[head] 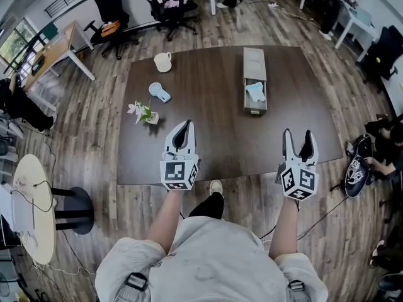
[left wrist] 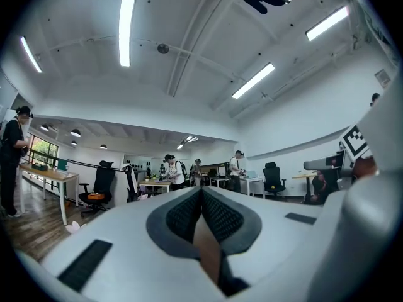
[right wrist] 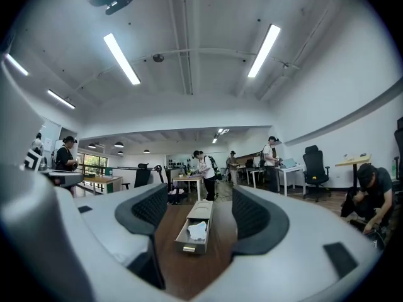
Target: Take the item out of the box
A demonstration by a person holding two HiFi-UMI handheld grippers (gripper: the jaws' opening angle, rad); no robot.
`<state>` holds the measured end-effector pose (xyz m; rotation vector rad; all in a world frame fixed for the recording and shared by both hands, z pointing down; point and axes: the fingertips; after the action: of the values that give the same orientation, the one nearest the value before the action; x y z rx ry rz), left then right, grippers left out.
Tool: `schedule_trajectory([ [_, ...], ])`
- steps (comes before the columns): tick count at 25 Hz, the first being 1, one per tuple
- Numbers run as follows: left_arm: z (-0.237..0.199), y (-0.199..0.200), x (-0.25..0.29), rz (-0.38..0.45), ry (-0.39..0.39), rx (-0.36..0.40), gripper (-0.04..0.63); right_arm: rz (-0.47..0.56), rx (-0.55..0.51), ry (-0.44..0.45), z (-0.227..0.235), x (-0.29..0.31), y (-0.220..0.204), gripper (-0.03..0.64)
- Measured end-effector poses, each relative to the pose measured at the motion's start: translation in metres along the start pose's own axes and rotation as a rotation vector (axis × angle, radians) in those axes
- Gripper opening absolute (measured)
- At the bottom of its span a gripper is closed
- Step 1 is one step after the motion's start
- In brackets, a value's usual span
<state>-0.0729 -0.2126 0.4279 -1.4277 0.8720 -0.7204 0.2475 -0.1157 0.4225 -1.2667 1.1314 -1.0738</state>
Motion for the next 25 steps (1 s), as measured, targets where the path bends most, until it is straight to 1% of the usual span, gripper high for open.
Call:
schedule_trajectory([
  [4, -0.018, -0.004, 0.043, 0.009, 0.002, -0.009, 0.003, 0.001, -0.026, 0.008, -0.003, 0.048, 0.007, 0.318],
  [8, -0.041, -0.004, 0.085, 0.019, 0.006, 0.006, 0.003, 0.014, -0.042, 0.012, -0.008, 0.098, 0.016, 0.318],
  [13, -0.061, -0.004, 0.134, 0.028, 0.0, 0.019, 0.003, 0.008, -0.052, 0.023, -0.015, 0.152, 0.016, 0.319],
  [17, -0.066, -0.008, 0.164, 0.028, -0.017, 0.024, 0.003, -0.003, -0.053, 0.029, -0.017, 0.18, 0.013, 0.319],
  [21, -0.061, -0.011, 0.187, 0.021, -0.022, 0.017, 0.003, -0.018, -0.05, 0.033, -0.007, 0.2, 0.009, 0.318],
  [25, -0.052, -0.014, 0.205, 0.014, 0.001, 0.027, 0.003, -0.009, -0.039, 0.054, 0.011, 0.222, 0.01, 0.318],
])
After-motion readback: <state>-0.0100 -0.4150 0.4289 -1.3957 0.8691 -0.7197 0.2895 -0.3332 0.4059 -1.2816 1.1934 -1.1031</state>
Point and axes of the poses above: the fingertips, and each gripper's own axes: x forward along the fingers, z to its right, y out of its top, and after that the axes turned 5 degrees about -x, right-handed
